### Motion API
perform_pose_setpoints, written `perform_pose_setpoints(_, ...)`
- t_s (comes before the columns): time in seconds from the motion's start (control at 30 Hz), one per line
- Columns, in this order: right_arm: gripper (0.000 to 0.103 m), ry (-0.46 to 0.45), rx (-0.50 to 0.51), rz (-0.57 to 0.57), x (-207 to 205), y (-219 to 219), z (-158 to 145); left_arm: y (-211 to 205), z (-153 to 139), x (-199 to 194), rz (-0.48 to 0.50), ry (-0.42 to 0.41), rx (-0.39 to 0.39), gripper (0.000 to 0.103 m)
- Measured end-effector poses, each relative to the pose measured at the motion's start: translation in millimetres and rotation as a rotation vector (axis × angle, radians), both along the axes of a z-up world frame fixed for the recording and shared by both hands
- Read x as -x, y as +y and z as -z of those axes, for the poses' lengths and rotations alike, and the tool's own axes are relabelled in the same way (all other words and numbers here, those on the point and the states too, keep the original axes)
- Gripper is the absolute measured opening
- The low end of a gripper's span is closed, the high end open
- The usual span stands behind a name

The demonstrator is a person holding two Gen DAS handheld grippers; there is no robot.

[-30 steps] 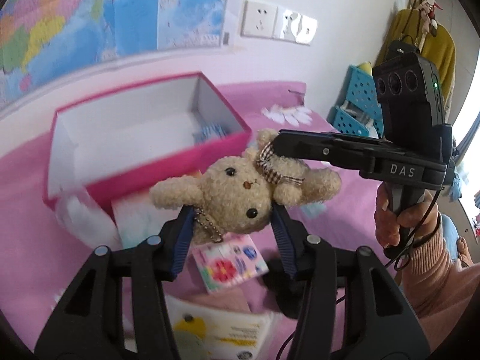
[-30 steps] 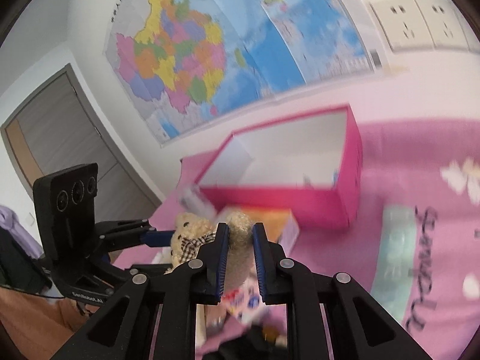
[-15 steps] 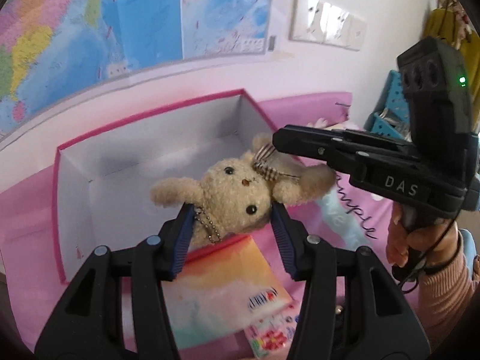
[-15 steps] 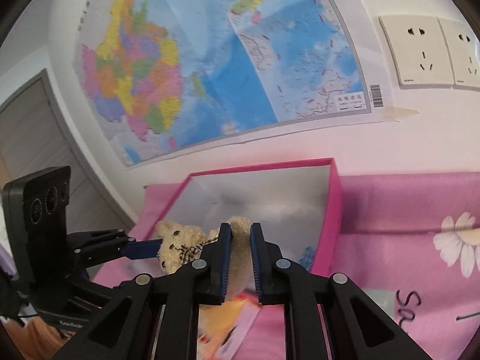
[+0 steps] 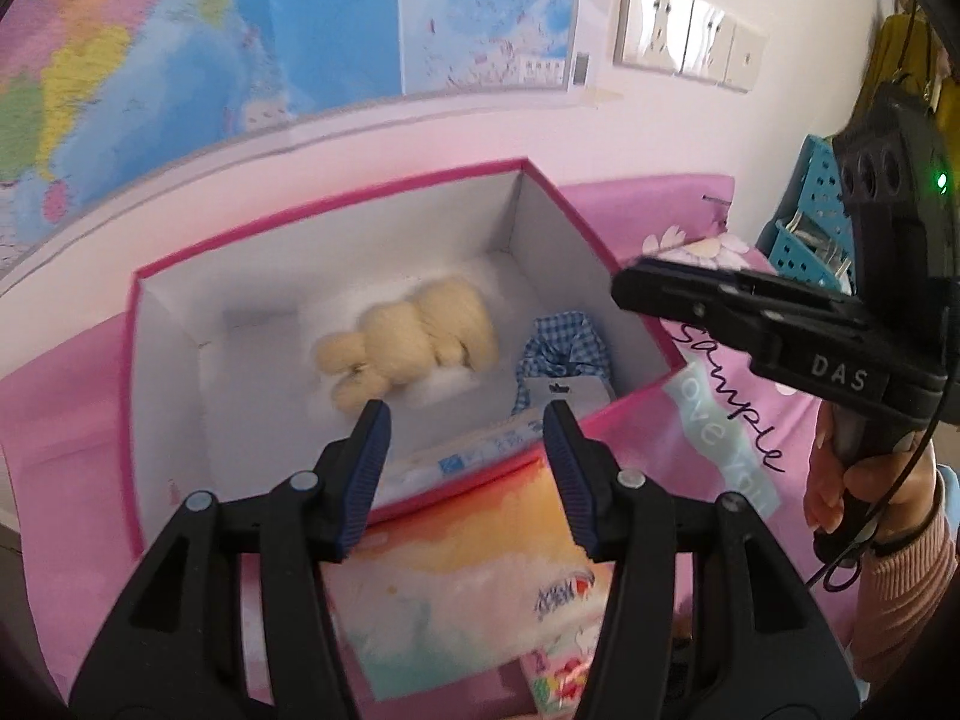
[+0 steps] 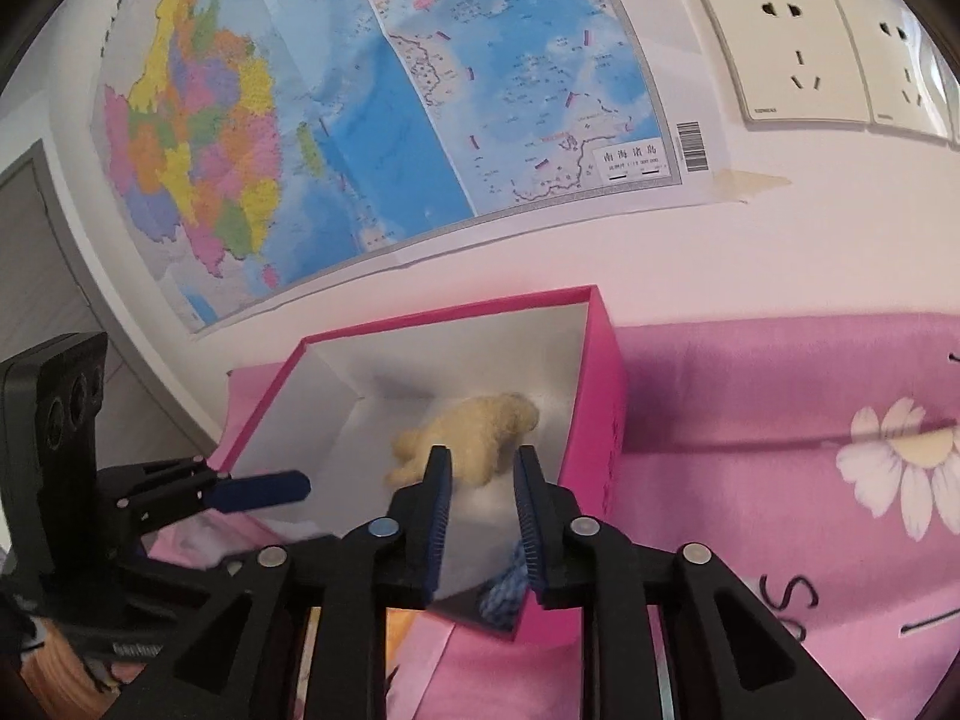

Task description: Organize soft objects

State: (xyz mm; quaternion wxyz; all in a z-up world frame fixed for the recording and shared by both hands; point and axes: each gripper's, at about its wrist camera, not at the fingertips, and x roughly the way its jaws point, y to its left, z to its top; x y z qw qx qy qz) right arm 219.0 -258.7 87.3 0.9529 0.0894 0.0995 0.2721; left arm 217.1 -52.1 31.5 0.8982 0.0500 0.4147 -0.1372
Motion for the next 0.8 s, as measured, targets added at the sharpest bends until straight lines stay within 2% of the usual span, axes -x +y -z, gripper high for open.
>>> perform_pose_setpoints(0.07,0.032,0.001,-0.007,-0.035,10.4,-1.0,2.1,6.8,-7.6,12.0,-0.001,-0.016,0.026,0.055)
perform_pose_setpoints(0.13,0.033,-0.009,-0.005,-0.059,22.8,-0.6,3.2,17.8,-16.0,28.6,0.006,-0.038,0.06,0.055)
perform_pose_setpoints(0.23,0.046,-0.03,0.004,-0.116,48.4,3.9,5.0,34.5,-26.3,58.1,0.0,-0.072,0.088,0.057)
perform_pose_setpoints(0.37,0.052,-0.049,0.033,-0.201,83.0,14.4,13.5,56.5,-29.0,89.7,-0.016,-0.088,0.115,0.058)
perform_pose_setpoints(0.6,0.055,-0.005,0.116,-0.333,118.1,49.7,44.9,100.2,0.5,135.1,-0.1,-0.046,0.128,0.058)
perform_pose_setpoints(0.8,0.056,0.077,0.136,-0.418,128.0,75.5,81.8,128.2,30.6,166.8,-0.163,0.009,0.133,0.058)
